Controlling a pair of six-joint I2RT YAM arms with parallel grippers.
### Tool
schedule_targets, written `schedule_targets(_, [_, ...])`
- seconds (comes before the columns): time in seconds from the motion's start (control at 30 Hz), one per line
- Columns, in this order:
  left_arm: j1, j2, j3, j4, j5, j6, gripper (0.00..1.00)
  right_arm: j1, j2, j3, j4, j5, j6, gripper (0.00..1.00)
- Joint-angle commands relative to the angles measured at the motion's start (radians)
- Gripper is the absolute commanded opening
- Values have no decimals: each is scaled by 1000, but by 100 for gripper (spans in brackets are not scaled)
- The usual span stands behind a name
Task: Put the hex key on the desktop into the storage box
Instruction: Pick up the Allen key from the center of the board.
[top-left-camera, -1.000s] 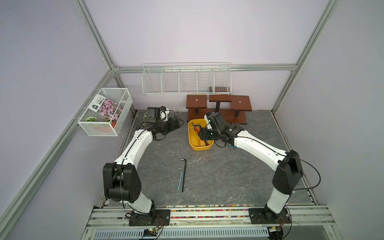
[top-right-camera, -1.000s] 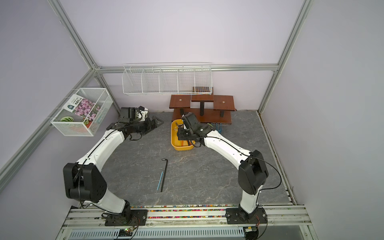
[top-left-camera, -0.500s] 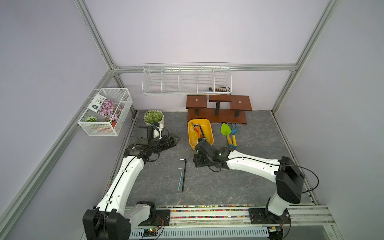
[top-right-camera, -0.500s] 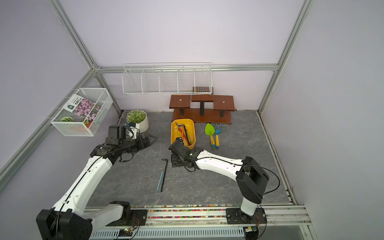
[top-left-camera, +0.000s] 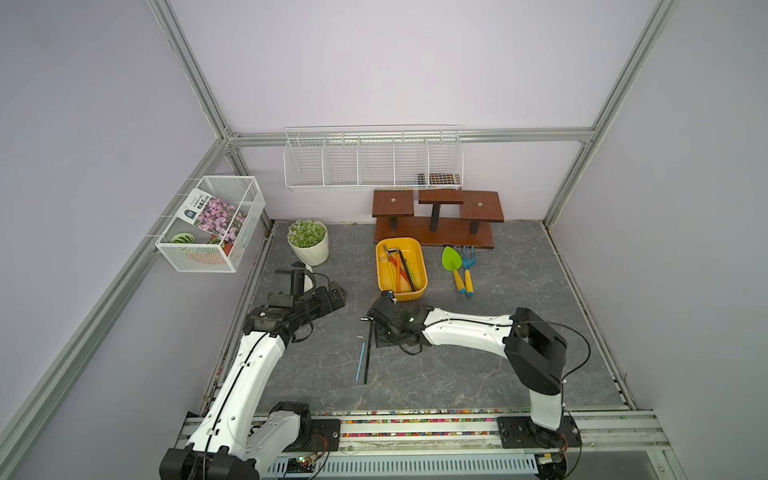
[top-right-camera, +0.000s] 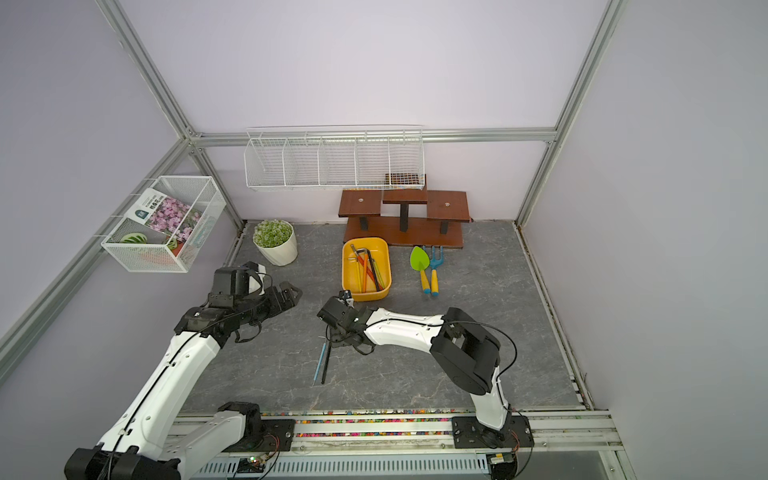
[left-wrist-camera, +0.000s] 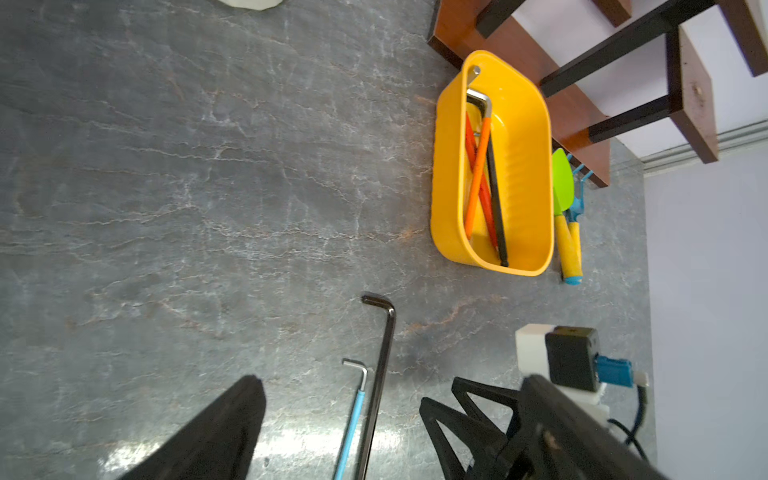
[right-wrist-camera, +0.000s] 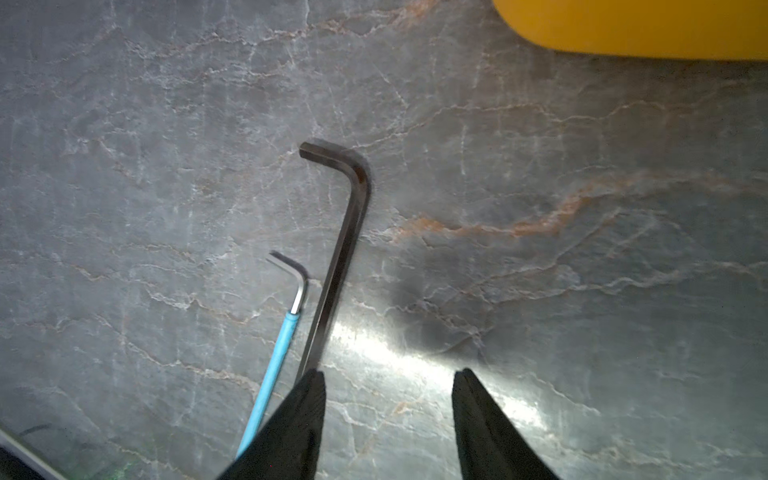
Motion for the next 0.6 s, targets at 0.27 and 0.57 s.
schedule_targets(0.27, [29, 44, -4, -13, -29, 3, 100, 31, 116, 119, -87, 9, 18, 54])
schedule_targets(0.57, [100, 69, 0, -13, 27, 12, 100, 37, 177, 168, -106, 8, 21, 54])
